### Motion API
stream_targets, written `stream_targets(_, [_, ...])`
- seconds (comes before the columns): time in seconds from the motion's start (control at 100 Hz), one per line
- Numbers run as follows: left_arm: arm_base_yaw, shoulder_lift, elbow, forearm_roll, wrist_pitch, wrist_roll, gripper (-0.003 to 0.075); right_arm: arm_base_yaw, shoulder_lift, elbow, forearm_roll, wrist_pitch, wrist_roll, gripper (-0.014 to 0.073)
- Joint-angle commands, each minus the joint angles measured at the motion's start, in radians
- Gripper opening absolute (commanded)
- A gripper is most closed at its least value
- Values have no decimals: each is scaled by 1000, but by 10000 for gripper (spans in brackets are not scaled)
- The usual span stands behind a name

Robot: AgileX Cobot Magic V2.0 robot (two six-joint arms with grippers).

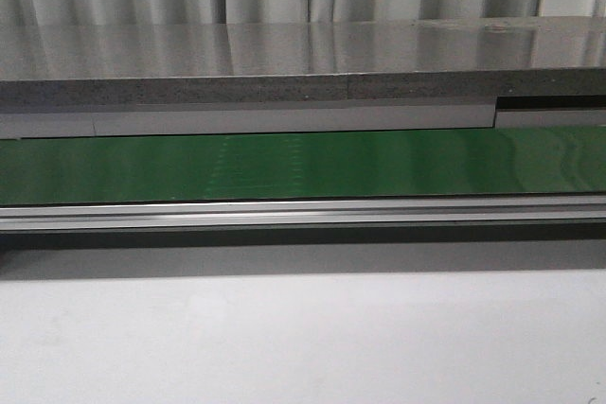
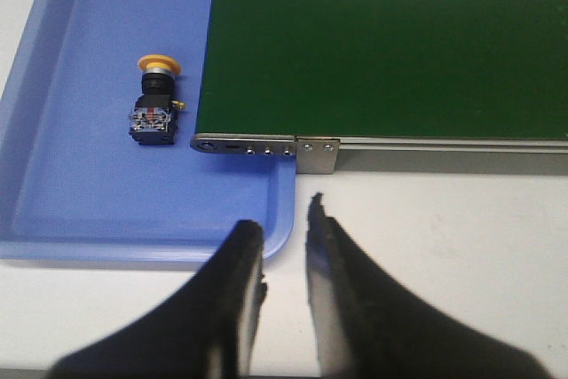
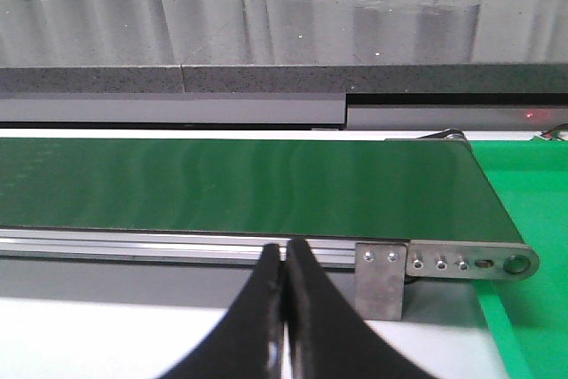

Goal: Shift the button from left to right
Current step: 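Lower the left gripper and grasp the yellow-capped button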

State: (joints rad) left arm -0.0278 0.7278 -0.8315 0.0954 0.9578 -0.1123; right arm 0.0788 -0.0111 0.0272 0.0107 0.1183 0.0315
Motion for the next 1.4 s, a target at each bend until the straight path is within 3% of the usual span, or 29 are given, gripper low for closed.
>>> stream_targets(0.0, [-7,4,-35,-2,-51,-5,400,-4,-21,-15,-11,-82,0,-67])
stream_targets(0.06, [-7,4,-35,1,-53,-5,518,-4,-21,-15,-11,-82,0,-67])
stream_targets(0.13, [-7,4,-35,9,-59,-5,581,-4,-21,-15,-11,-82,0,-67])
stream_targets(0.34, [-7,4,-35,-2,-43,-5,581,-4,-21,-15,-11,-82,0,-67])
stream_targets(0.49, [-7,16,-41,93,-62,-24,576,-4,-21,-15,-11,-82,0,-67])
stream_targets(0.67, [1,105,-94,239,-61,-94,576,-4,-21,-15,-11,-82,0,-67])
stream_targets(0.94, [85,314,-191,230,-166,-92,575,-4,-21,-15,-11,-82,0,-67])
stream_targets(1.09, [188,435,-238,161,-204,-29,565,-4,-21,-15,-11,-82,0,-67])
stream_targets(1.28, [334,596,-290,-133,-269,202,565,-4,-21,-15,-11,-82,0,-67])
stream_targets(1.39, [397,689,-303,-179,-298,241,565,-4,-21,-15,-11,-82,0,-67])
